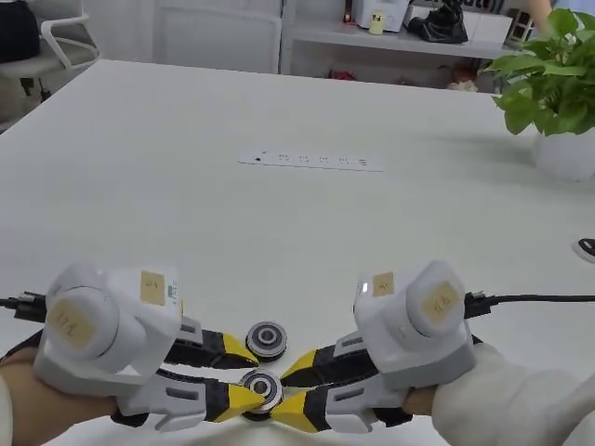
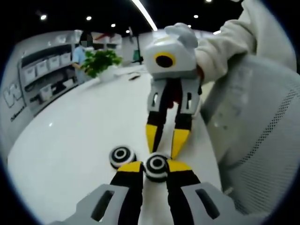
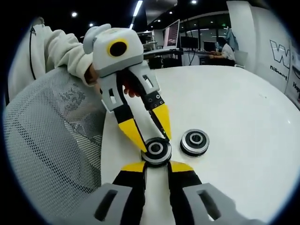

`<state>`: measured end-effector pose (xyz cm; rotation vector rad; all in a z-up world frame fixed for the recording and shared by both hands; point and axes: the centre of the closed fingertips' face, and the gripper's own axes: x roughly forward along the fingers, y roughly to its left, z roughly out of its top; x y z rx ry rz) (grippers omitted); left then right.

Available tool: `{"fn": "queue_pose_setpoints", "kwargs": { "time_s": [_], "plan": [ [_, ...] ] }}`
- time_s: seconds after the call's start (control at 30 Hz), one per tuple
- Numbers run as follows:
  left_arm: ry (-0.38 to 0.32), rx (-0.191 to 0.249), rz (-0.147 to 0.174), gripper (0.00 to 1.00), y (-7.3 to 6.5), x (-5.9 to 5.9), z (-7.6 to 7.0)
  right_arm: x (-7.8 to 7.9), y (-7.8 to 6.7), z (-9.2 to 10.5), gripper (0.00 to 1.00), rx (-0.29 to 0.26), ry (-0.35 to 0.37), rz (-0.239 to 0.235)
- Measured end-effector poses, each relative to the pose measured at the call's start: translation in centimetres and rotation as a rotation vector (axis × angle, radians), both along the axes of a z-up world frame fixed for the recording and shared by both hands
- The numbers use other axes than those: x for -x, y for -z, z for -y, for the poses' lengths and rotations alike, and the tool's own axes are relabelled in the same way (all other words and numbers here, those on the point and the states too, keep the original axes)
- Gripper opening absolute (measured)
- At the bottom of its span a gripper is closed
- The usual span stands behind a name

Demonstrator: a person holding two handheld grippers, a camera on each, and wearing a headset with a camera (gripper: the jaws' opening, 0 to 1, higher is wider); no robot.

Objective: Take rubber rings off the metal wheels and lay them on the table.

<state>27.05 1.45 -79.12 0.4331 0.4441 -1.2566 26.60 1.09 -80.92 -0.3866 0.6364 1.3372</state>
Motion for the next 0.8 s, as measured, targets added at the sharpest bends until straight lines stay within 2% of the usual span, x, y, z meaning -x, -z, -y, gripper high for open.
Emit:
{"fn": "queue_pose_setpoints", "kwargs": {
  "time_s": [0.1,0.37,0.6,0.73,0.8],
  "plan": [
    [0.02,0.0,-0.006,0.15,0.17,0.36,0.23,-0.02,0.05,0.06,0.11,0.001,0.005,-0.007],
    [0.007,0.013,-0.004,0.14,0.18,0.19,0.26,-0.03,0.17,0.22,0.08,0.021,0.008,-0.006],
    [0.005,0.019,-0.003,0.14,0.15,0.17,0.26,-0.34,0.06,0.46,0.0,0.034,0.035,-0.015],
    [0.005,0.025,0.001,0.14,0.19,0.12,0.24,-0.59,0.07,0.56,0.0,0.039,0.087,-0.061],
    [0.002,0.029,-0.002,0.14,0.19,0.1,0.25,-0.59,0.07,0.68,0.0,0.033,0.136,-0.114]
  ]
}}
